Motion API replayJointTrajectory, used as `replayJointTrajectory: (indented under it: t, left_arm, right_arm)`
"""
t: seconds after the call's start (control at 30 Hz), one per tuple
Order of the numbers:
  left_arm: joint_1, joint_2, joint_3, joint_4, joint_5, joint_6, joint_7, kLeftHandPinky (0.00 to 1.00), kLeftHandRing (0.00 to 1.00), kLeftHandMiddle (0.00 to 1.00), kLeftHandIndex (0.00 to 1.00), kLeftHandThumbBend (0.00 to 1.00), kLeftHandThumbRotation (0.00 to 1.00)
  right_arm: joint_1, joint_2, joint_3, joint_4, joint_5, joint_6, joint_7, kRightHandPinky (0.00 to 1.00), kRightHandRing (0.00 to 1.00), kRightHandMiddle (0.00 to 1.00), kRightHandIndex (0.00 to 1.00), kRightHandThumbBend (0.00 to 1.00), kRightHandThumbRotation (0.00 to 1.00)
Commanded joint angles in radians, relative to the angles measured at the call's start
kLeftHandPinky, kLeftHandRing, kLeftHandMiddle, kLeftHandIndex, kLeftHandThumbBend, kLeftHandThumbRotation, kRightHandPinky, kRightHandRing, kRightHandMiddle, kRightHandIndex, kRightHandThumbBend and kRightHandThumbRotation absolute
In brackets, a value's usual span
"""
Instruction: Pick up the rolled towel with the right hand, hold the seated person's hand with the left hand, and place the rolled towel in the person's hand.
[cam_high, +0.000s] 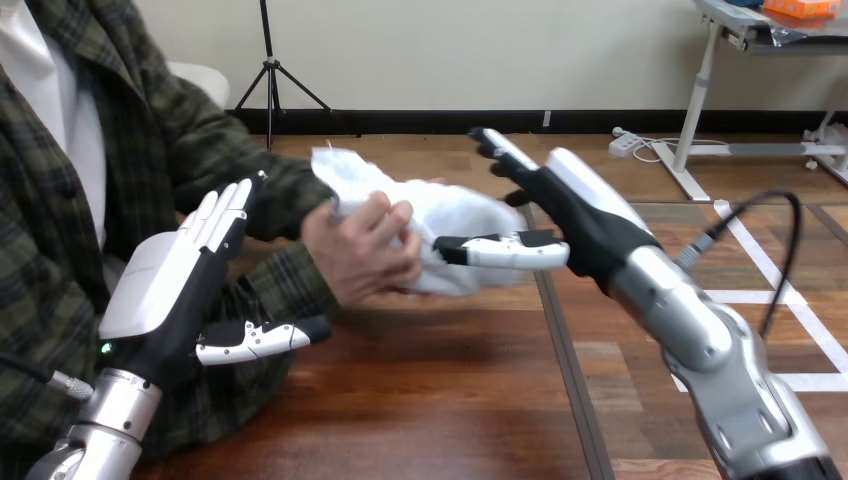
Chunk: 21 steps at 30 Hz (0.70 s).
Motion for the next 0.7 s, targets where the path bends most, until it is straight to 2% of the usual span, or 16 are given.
replayJointTrajectory:
  t: [0.0, 0.2, 0.4, 0.67]
  left_arm:
    - [-0.041, 0.020, 0.009, 0.019, 0.011, -0.035, 0.039, 0.97, 1.00, 1.00, 1.00, 1.00, 0.70]
    - [-0.042, 0.022, 0.009, 0.034, 0.017, -0.073, 0.057, 0.97, 1.00, 1.00, 1.00, 1.00, 0.72]
    - [-0.038, 0.019, 0.010, 0.035, 0.019, -0.107, 0.071, 0.94, 1.00, 1.00, 1.00, 1.00, 0.73]
    - [-0.023, 0.011, 0.015, 0.012, 0.004, -0.133, 0.060, 0.92, 1.00, 1.00, 1.00, 1.00, 0.74]
  right_arm:
    - [0.003, 0.003, -0.035, -0.072, 0.028, 0.003, -0.032, 0.85, 0.94, 0.97, 1.00, 1.00, 0.60]
    - [0.041, 0.002, -0.041, -0.098, 0.032, -0.013, -0.056, 0.85, 0.94, 0.96, 1.00, 1.00, 0.60]
    - [0.086, 0.002, -0.049, -0.117, 0.037, -0.052, -0.093, 0.85, 0.93, 0.95, 1.00, 1.00, 0.62]
    - [0.150, 0.014, -0.070, -0.141, 0.083, -0.086, -0.124, 0.86, 0.93, 0.95, 1.00, 1.00, 0.62]
